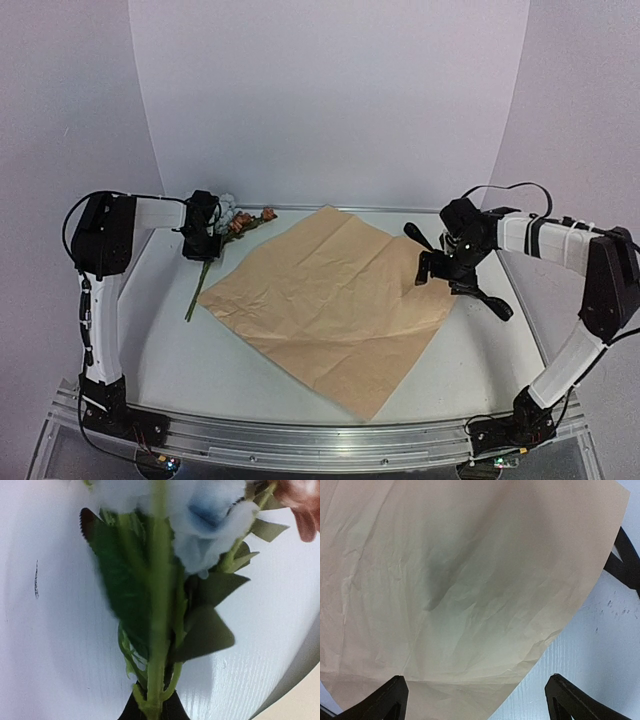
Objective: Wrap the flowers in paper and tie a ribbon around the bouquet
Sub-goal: Pick up the fake flower from the corner of the board.
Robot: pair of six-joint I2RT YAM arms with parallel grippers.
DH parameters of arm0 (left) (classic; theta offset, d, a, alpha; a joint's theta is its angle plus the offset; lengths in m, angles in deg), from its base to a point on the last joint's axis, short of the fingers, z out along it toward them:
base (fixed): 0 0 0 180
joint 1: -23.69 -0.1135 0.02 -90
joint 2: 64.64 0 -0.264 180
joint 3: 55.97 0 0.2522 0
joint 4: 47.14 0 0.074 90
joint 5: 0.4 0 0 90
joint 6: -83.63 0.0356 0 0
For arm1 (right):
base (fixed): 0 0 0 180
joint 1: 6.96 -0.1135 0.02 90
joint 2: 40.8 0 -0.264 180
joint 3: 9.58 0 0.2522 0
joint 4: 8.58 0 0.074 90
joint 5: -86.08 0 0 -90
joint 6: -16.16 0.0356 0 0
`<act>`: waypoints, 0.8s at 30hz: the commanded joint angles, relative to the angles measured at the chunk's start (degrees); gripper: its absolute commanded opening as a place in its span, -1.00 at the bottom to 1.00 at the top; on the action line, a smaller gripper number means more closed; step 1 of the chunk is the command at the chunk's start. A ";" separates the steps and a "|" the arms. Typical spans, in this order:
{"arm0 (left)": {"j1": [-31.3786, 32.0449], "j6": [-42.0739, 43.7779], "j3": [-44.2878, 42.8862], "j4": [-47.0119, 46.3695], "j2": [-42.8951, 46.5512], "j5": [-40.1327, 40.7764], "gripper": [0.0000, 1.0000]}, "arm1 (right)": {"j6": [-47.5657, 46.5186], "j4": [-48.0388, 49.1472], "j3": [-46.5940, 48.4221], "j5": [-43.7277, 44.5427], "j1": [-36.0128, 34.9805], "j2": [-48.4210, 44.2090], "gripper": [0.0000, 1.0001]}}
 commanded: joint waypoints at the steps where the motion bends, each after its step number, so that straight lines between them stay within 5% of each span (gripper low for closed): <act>1: -0.59 2.02 0.01 1.65 -1.19 3.36 -1.00 | -3.65 -2.07 4.46 1.46 4.08 3.56 0.97; 24: -0.68 1.62 -7.14 4.18 7.67 5.43 -1.00 | -0.15 -3.37 11.88 -3.05 13.97 17.48 0.97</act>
